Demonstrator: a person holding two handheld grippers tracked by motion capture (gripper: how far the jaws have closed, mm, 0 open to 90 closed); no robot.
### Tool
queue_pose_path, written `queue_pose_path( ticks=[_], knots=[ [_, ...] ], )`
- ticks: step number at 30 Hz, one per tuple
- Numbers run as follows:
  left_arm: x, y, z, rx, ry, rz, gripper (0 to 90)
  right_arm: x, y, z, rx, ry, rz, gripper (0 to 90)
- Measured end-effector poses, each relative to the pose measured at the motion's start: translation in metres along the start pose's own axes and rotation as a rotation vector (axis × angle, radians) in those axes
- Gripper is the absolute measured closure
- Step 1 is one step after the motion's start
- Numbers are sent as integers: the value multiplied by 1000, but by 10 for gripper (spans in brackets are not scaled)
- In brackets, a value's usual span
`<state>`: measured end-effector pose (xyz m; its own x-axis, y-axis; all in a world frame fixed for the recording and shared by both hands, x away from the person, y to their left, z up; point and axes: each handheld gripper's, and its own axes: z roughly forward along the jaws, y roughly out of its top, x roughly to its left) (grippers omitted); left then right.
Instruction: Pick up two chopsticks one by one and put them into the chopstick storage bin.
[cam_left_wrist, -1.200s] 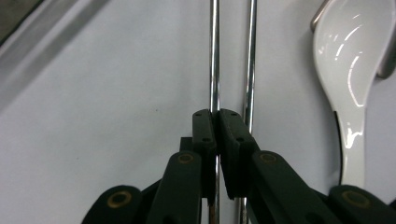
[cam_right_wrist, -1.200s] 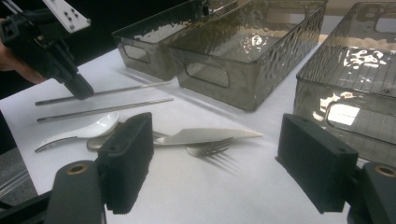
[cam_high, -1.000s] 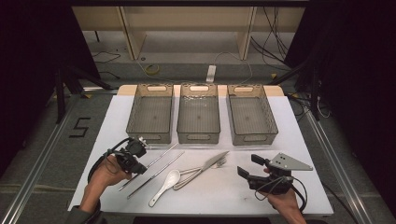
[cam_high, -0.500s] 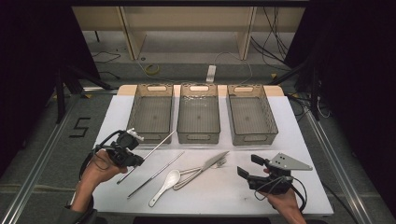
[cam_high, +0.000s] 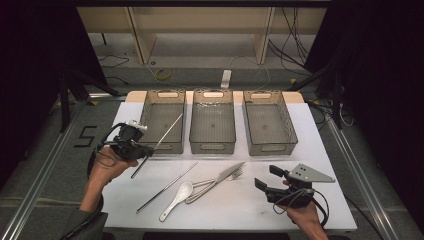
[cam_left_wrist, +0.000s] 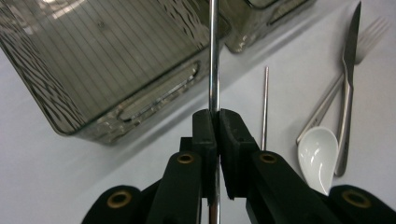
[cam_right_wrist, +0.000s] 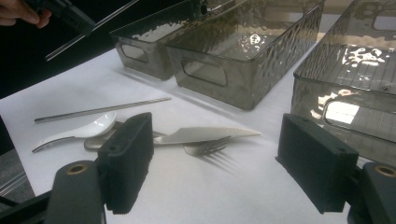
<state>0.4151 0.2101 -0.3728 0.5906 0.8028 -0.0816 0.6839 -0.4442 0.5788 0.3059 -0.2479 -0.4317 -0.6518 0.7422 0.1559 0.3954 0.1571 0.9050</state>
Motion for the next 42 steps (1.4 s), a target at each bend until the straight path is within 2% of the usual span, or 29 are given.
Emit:
queue_pose_path(
  ticks=[4, 8, 12, 15, 23, 34, 42],
  knots=[
    [9, 10, 1, -32, 10, -24, 847, 0, 0, 0, -1, 1, 2, 276],
    [18, 18, 1, -63, 37, -47, 847, 0, 0, 0, -2, 2, 1, 276],
    [27, 24, 4, -92, 23, -75, 847, 0, 0, 0, 1, 2, 2, 276],
    [31, 31, 6, -98, 40, -76, 847, 1, 0, 0, 3, 1, 0, 276],
    [42, 50, 8, -157, 97, -84, 846, 0, 0, 0, 1, 1, 0, 276],
    [52, 70, 27, -152, 143, -81, 846, 0, 0, 0, 1, 4, -2, 276],
    [68, 70, 38, -158, 183, -127, 846, 1, 0, 0, 3, 5, -1, 276]
  ],
)
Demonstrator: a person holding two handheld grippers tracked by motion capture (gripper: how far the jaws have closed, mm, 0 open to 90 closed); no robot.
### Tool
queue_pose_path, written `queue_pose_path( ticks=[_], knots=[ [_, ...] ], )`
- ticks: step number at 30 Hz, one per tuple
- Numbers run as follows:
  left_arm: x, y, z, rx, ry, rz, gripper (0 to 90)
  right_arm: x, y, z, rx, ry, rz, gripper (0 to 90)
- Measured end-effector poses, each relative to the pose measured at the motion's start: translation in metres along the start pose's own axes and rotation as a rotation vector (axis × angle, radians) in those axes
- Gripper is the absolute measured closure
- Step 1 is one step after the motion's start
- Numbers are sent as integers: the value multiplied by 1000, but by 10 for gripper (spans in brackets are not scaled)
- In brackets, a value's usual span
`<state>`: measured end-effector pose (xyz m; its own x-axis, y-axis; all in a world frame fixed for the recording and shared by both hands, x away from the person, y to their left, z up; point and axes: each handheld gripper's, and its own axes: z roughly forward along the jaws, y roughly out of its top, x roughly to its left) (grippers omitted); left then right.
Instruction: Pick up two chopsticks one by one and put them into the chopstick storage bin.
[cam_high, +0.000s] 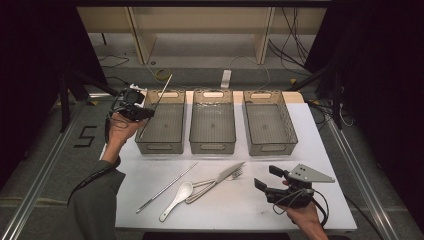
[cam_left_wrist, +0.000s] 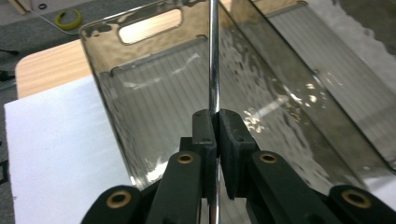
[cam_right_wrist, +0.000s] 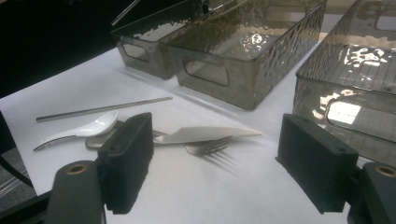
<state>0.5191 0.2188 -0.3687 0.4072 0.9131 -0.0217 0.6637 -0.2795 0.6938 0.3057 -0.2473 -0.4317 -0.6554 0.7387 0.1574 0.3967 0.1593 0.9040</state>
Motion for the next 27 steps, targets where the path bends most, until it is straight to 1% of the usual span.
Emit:
queue_pose_path(
  ticks=[2, 6, 9, 15, 16, 18, 21, 24, 25, 27],
  knots=[
    [2, -2, 3, -3, -2, -16, 846, 0, 0, 0, 3, 0, 1, 276],
    [2, -5, 11, -3, 6, -27, 846, 1, 0, 0, 5, 1, -4, 276],
    [3, -8, 15, 6, 14, -31, 845, 0, 0, 0, 5, 2, -2, 276],
    [2, -13, 24, 29, 27, -27, 845, 1, 0, 1, 6, 3, -5, 276],
    [2, -14, 25, 33, 34, -18, 845, 1, 0, 1, 6, 2, -5, 276],
    [1, -16, 27, 47, 34, -9, 845, 1, 0, 1, 5, 2, -6, 276],
    [1, -18, 30, 49, 39, -21, 844, 1, 0, 1, 7, 3, -6, 276],
    [1, -19, 32, 60, 47, -20, 842, 1, 0, 1, 6, 3, -6, 276],
    [1, -20, 33, 57, 51, -20, 840, 1, 0, 1, 6, 4, -5, 276],
    [2, -21, 34, 62, 55, -27, 836, 1, 0, 1, 5, 3, -7, 276]
  ],
)
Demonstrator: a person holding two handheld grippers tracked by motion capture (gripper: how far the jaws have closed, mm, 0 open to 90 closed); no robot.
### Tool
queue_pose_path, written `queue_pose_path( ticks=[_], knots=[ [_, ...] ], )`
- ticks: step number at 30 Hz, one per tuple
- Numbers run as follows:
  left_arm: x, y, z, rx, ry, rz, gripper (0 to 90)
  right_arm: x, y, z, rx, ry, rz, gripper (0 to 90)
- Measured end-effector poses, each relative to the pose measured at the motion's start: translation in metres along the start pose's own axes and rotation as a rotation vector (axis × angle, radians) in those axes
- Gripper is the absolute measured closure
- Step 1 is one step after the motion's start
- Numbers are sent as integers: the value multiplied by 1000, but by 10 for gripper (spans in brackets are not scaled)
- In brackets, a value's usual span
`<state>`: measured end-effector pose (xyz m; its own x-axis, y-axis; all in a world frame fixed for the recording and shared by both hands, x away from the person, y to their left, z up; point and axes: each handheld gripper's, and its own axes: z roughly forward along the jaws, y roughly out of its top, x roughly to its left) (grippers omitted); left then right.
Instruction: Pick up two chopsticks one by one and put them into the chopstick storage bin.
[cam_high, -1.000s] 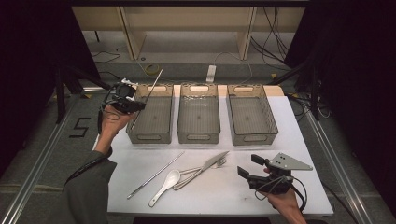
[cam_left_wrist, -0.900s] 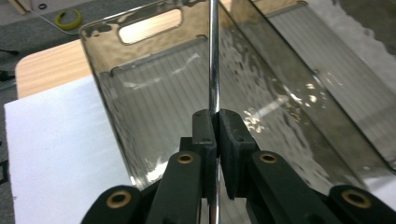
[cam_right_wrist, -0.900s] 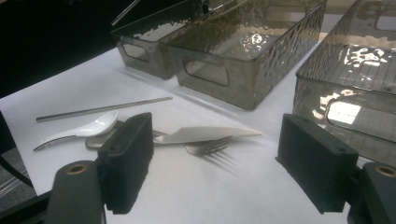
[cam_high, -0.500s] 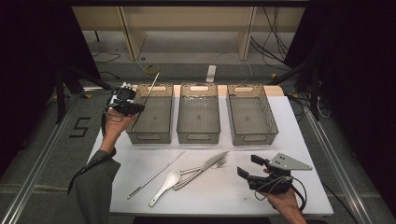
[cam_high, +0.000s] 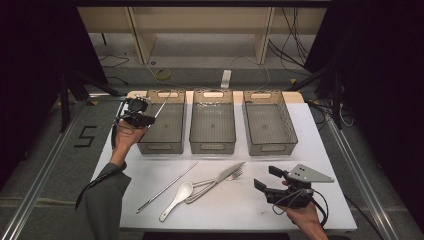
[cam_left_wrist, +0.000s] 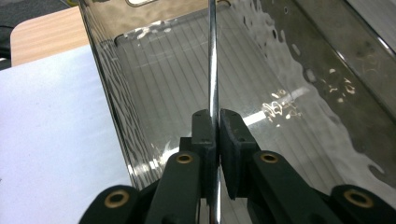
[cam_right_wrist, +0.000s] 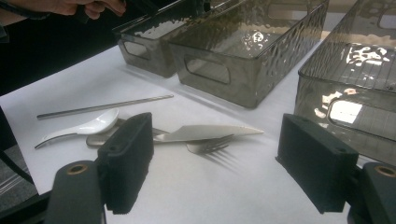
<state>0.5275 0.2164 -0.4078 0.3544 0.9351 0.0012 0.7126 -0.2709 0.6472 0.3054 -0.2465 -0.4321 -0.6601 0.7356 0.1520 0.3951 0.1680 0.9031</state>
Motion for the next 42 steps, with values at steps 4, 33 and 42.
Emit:
queue_pose_path(
  ticks=[4, 33, 42],
  knots=[
    [2, -2, 2, -9, 2, -49, 767, 0, 0, 0, 3, 2, 3, 276],
    [-49, -41, -65, 75, -227, 59, 224, 1, 0, -1, 3, 0, -1, 276],
    [-71, -54, -65, 164, -227, 134, 200, 1, 0, -1, 5, -1, -3, 276]
  ],
)
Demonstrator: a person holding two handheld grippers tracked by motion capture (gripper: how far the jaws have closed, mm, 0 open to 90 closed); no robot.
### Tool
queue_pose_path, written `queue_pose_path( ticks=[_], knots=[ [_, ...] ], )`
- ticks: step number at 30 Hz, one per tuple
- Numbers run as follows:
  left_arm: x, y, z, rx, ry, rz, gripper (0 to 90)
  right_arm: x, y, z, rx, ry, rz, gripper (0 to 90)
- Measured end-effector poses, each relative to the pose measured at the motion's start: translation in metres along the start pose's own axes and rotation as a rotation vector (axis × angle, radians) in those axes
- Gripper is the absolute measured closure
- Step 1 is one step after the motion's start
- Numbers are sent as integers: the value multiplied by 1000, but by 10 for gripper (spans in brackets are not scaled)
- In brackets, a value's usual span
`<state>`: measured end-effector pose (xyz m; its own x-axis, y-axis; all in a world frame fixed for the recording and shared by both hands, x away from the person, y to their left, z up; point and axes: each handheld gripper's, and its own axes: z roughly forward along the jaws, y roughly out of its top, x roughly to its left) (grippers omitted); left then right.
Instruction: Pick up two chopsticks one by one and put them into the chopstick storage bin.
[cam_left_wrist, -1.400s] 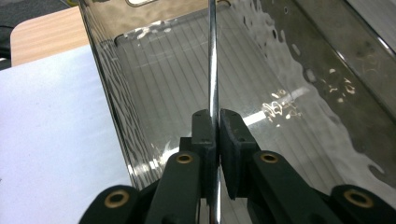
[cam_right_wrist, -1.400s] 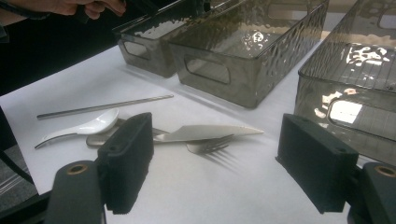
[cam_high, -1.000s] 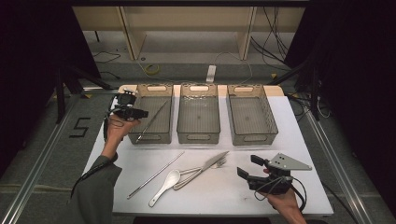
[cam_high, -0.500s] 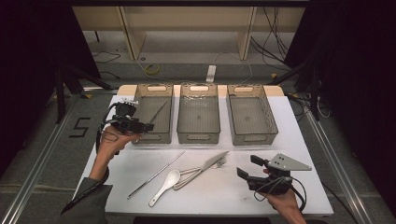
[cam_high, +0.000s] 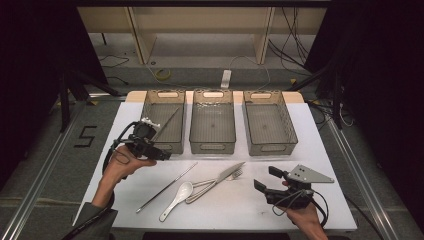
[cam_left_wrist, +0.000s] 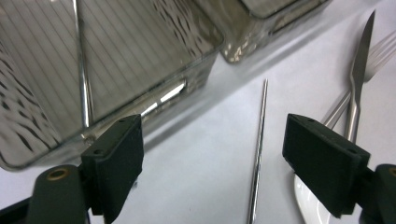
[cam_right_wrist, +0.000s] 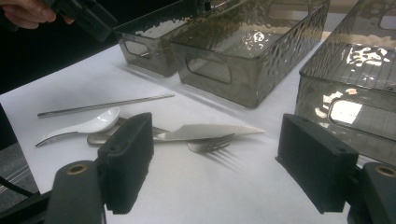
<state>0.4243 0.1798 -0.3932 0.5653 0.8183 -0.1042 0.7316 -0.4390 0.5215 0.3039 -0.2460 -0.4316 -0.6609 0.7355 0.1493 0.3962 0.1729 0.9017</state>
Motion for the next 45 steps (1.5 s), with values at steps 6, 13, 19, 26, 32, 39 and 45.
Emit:
queue_pose_path(
  ticks=[6, 13, 19, 26, 32, 39, 45],
  knots=[
    [-7, -13, 8, 58, -23, 23, 195, 0, 0, 0, -2, -2, -3, 276],
    [-16, -24, 11, 125, -19, 44, 201, 1, 0, 0, -1, 0, -7, 276],
    [-22, -33, 18, 179, -6, 76, 218, 2, 1, 0, -1, 1, -15, 276],
    [-30, -42, 23, 218, 4, 123, 311, 2, 1, 0, -1, 0, -17, 276],
    [-33, -46, 27, 259, -16, 145, 419, 3, 1, 0, 0, -2, -15, 276],
    [-34, -52, 36, 302, -23, 160, 511, 2, 1, 0, -2, -3, -16, 276],
    [-34, -55, 41, 317, -30, 169, 592, 3, 1, 0, 1, -4, -17, 276]
  ],
)
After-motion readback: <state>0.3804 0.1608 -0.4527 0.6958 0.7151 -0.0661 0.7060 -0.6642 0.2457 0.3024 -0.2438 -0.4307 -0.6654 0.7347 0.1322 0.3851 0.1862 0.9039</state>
